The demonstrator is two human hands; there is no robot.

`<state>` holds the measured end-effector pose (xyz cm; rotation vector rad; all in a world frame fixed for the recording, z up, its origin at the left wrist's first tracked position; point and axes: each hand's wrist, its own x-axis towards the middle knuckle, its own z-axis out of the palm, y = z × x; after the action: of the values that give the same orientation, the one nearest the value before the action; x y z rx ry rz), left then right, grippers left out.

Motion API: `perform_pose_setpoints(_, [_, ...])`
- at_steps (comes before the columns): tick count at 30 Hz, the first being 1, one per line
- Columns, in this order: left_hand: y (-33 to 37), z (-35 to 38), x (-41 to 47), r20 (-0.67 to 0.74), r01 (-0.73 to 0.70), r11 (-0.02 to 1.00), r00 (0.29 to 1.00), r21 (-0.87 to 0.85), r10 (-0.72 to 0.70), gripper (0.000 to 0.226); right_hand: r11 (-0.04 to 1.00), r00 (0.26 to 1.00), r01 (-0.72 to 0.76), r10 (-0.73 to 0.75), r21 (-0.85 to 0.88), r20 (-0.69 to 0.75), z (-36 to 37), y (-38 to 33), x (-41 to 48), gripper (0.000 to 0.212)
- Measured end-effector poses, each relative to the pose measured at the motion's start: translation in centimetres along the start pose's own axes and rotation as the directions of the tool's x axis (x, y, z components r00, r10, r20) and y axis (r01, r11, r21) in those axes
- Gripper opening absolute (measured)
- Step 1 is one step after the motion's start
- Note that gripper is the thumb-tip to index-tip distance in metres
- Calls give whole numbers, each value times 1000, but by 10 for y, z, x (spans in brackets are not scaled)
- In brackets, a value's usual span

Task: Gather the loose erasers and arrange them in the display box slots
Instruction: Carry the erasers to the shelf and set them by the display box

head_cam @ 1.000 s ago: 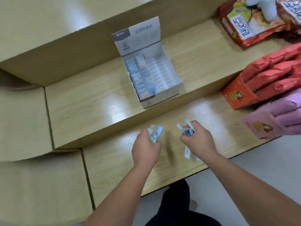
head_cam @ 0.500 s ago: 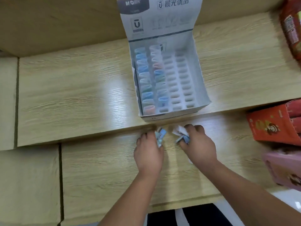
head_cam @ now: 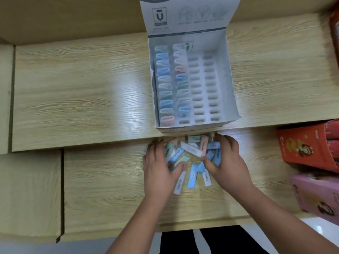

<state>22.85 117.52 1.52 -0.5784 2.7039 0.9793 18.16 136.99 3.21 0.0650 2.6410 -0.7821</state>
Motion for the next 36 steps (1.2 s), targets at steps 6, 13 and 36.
perform_pose_setpoints(6, [-12, -22, -7, -23, 27, 997, 999, -76, -29, 64, 988, 997, 46, -54, -145, -54, -1, 10, -1, 77])
perform_pose_setpoints(13, [-38, -34, -4, -62, 68, 997, 996, 29, -66, 42, 995, 993, 68, -75, -78, -89, 4, 19, -3, 57])
perform_pose_setpoints(36, [-55, -38, 24, 101, 357, 921, 933, -158, -345, 17, 831, 850, 481, -363, -279, 383, 62, -102, 28, 49])
